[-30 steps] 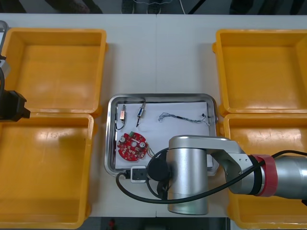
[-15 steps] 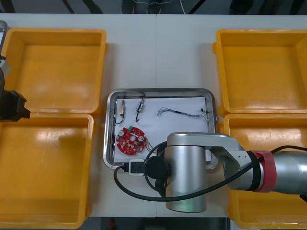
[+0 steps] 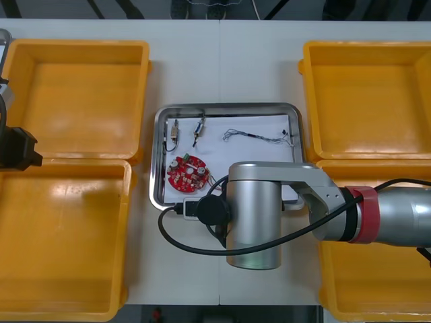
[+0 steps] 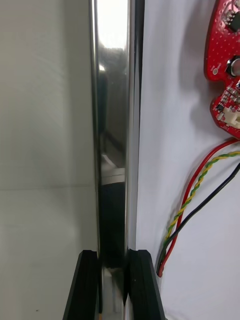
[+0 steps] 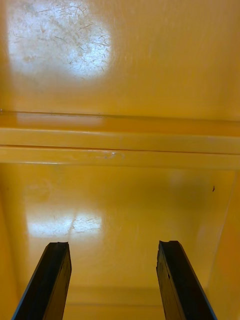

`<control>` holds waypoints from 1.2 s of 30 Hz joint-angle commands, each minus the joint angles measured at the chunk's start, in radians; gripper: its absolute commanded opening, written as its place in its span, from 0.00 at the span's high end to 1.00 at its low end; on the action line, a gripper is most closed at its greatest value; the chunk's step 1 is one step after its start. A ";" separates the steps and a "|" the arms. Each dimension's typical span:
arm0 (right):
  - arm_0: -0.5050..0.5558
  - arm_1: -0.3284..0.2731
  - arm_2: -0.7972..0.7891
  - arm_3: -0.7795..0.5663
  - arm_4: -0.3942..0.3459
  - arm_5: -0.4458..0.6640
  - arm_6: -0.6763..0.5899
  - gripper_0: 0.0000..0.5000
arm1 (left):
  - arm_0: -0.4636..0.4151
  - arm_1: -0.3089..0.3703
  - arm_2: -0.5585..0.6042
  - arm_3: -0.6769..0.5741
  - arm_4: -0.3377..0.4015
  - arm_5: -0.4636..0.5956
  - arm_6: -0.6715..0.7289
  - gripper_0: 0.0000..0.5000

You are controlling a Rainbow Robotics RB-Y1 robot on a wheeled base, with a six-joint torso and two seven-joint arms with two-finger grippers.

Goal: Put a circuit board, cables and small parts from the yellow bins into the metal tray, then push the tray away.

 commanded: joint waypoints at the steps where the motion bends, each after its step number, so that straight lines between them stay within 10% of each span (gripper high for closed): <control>1: -0.069 0.024 0.010 0.000 0.004 -0.008 -0.021 1.00 | 0.014 0.000 0.038 -0.031 0.000 -0.008 -0.058 0.00; 36: -0.273 0.079 -0.038 0.255 -0.030 -0.066 0.008 1.00 | 0.014 0.000 0.038 -0.031 0.000 -0.008 -0.058 0.00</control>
